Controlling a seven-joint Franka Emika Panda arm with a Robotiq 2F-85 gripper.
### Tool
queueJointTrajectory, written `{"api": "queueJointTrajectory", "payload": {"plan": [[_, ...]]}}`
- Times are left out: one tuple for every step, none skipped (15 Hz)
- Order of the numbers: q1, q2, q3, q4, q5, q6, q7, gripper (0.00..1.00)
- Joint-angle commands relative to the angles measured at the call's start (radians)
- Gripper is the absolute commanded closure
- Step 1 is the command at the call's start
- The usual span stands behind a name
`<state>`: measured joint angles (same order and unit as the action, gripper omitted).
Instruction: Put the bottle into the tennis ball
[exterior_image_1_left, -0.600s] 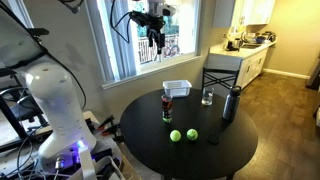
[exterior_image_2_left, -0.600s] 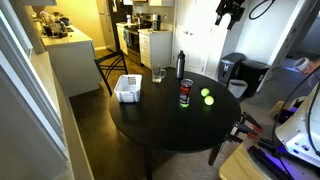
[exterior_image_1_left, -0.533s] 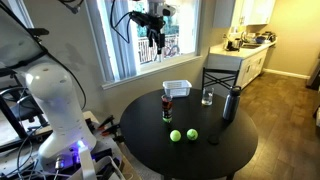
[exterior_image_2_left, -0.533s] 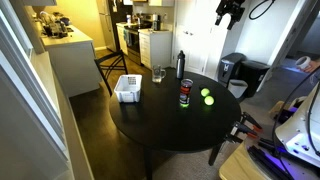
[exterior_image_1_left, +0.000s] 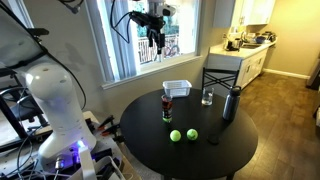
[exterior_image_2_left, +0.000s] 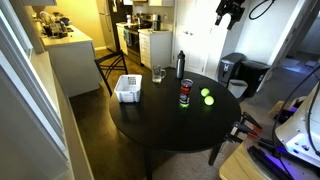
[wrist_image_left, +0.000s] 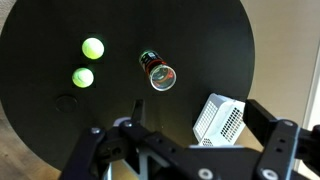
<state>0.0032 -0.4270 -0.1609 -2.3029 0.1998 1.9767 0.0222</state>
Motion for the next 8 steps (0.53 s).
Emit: {"api": "queueJointTrajectory", "payload": {"plan": [[-0.027, 0.002, 0.023, 0.002, 0.011, -0.004, -0.009, 0.00], [-0.034, -0.016, 0.026, -0.018, 0.007, 0.014, 0.000, 0.00], [-0.045, -0.031, 0.025, -0.040, 0.006, 0.031, 0.014, 0.00], [-0.055, -0.034, 0.021, -0.053, 0.008, 0.042, 0.016, 0.00], [-0.074, -0.039, 0.013, -0.069, 0.010, 0.056, 0.031, 0.00], [-0.089, -0.043, 0.007, -0.080, 0.010, 0.068, 0.037, 0.00], [-0.112, -0.050, -0.009, -0.095, 0.013, 0.086, 0.035, 0.00], [-0.132, -0.053, -0.031, -0.105, 0.026, 0.096, 0.029, 0.00]]}}
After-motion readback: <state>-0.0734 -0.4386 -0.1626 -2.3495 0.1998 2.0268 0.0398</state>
